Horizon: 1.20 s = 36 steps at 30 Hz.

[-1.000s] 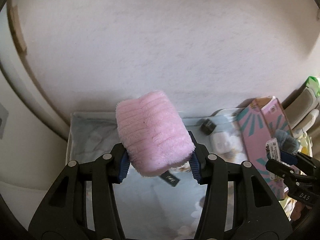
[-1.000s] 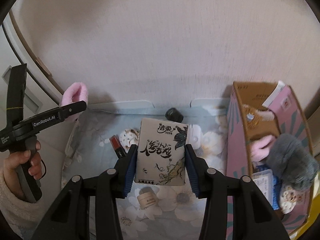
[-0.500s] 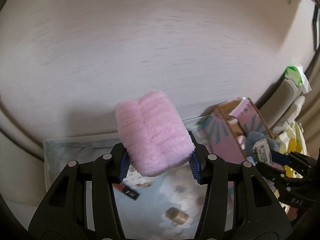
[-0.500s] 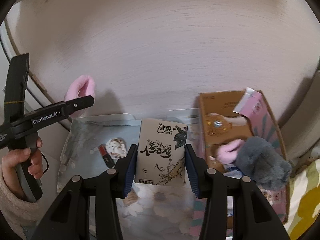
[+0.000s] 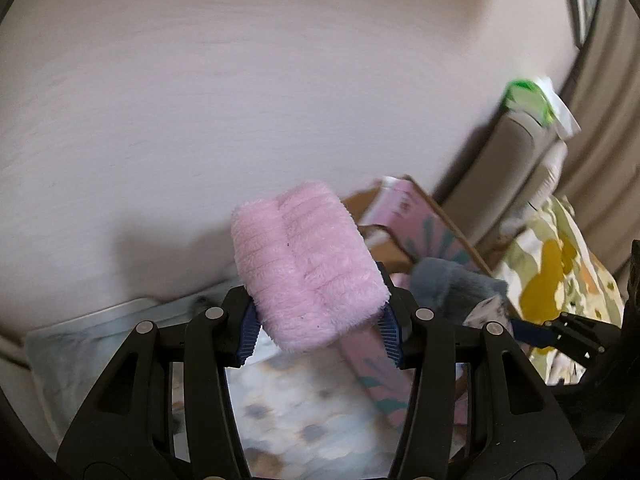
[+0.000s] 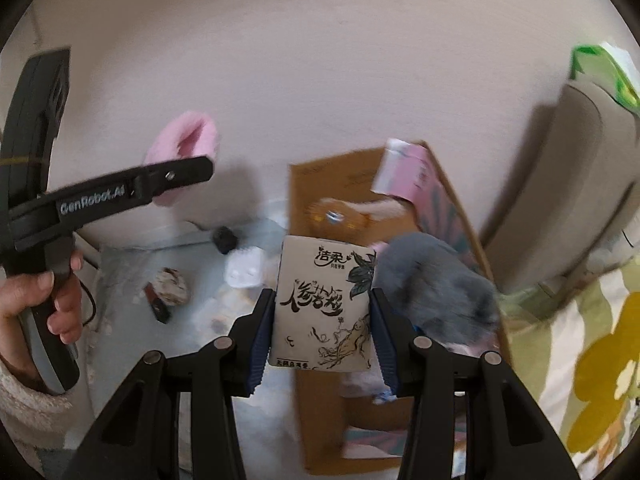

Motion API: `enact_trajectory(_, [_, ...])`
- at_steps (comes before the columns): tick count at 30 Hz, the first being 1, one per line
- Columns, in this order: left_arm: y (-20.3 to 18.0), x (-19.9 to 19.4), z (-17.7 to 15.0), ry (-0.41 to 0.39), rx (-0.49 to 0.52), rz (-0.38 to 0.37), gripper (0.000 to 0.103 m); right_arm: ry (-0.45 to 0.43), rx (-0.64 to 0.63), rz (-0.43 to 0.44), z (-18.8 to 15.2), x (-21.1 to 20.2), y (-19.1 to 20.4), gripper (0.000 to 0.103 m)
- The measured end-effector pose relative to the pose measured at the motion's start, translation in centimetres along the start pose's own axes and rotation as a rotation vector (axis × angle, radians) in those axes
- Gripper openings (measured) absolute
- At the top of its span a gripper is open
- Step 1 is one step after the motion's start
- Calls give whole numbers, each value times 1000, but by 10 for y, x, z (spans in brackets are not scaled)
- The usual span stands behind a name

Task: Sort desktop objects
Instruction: 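Carry pink block and tissue pack with both grippers into the cardboard box, then open both grippers to release block and tissue pack, withdraw toward tray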

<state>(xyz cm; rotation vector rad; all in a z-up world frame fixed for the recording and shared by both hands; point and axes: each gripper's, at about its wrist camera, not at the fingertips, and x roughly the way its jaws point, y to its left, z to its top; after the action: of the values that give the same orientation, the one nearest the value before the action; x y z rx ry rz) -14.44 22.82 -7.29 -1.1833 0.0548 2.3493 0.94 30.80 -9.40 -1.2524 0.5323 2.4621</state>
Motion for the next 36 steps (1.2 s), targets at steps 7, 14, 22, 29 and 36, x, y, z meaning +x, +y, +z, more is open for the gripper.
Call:
enact_trajectory(7, [-55,61,8,84,62,-48,46,51,30,5,-13,15,-35,42])
enact_trajectory(14, [-88,122,1,151,92,-28,46,103,-3,65,-21,34,-44,42])
enact_trajectory(22, [-93,138,-2,178,90,-1,46,132,-47,93,-23,42,-37,42])
enact_trajectory(29, [-91,135,-2,176,82,19,51,137,-82,71,-22,42,-32,46])
enact_trajectory(36, [-94,117,4,131,119,40,102,104,-43,61,-21,37,-27,80])
